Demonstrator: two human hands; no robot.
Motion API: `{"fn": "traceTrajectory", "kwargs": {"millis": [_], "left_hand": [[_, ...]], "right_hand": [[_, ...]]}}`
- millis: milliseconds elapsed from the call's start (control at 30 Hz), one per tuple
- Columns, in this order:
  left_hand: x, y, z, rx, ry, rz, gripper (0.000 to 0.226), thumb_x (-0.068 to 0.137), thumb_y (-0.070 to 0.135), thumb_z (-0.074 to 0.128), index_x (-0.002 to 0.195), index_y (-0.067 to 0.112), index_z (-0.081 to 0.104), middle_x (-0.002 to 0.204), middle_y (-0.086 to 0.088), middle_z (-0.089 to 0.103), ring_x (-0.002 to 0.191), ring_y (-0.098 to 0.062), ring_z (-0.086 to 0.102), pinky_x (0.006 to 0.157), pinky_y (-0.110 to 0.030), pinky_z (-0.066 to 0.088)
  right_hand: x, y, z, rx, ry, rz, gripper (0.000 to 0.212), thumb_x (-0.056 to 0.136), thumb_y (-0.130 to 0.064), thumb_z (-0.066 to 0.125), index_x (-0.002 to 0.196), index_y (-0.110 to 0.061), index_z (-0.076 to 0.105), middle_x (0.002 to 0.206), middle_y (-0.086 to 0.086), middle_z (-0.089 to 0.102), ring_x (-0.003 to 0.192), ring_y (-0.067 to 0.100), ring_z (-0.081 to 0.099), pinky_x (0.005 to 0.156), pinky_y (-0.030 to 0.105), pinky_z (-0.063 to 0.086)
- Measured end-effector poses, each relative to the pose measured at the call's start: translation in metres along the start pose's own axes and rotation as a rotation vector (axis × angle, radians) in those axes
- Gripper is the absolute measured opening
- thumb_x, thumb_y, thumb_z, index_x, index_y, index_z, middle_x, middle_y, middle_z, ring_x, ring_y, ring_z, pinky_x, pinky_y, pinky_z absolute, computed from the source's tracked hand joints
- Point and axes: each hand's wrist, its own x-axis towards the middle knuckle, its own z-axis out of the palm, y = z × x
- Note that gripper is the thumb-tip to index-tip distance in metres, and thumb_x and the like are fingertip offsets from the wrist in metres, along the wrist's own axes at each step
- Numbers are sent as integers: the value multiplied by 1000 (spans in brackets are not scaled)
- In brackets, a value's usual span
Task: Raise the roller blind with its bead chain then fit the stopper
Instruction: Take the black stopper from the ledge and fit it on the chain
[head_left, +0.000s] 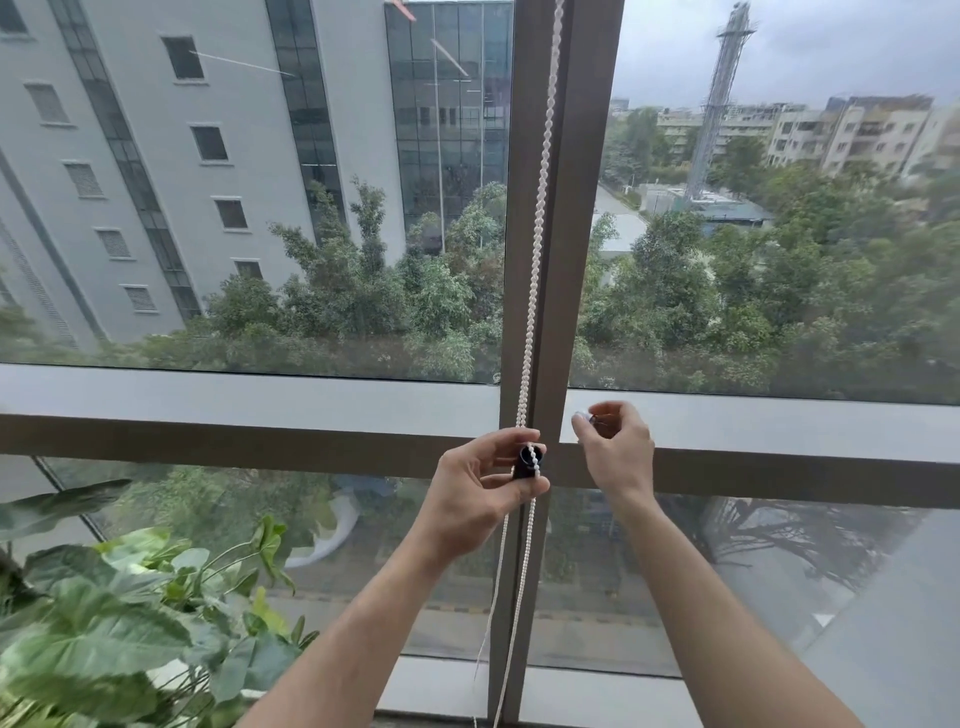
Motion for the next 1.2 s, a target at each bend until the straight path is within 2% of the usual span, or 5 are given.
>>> {"fn": "traceTrajectory", "kwargs": {"millis": [267,467,700,1100,1200], "left_hand": [[2,1,-4,7,-9,9,47,75,6,82,110,36,72,106,2,77,99,-16,72,83,-25,56],[4,3,-4,-2,-17,15,45,74,9,82,109,35,73,106,4,76,98,-15,71,83,-29,57],[6,0,-5,2,-21,10,46,77,4,81,120,7,67,110,-11,74,102,-26,71,88,-42,58],[3,11,-6,-24,-111,42,45,77,8,81,118,22,70,105,-1,77,98,-16,72,88,-31,56],[3,13,-9,-41,-145,34,49,76,12,82,122,23,69,109,-5,76,100,-20,72,92,-35,55]], "right_hand": [[-42,-63,-22,517,-372,-161,29,95,-3,61,109,-24,74,95,10,72,88,19,74,82,26,57],[-57,-82,-30,496,-480,-261,21,88,-7,68,94,-27,69,97,12,76,95,25,74,84,33,59],[-62,-81,-26,383,-455,-373,22,79,-15,79,91,-32,74,106,0,77,92,20,71,71,19,48],[-66,-72,-27,463,-594,-379,22,85,-7,72,96,-26,68,111,6,75,107,19,70,85,23,53],[-62,-71,-31,413,-613,-351,18,87,-14,69,98,-28,64,116,7,74,102,32,70,80,43,55]]}}
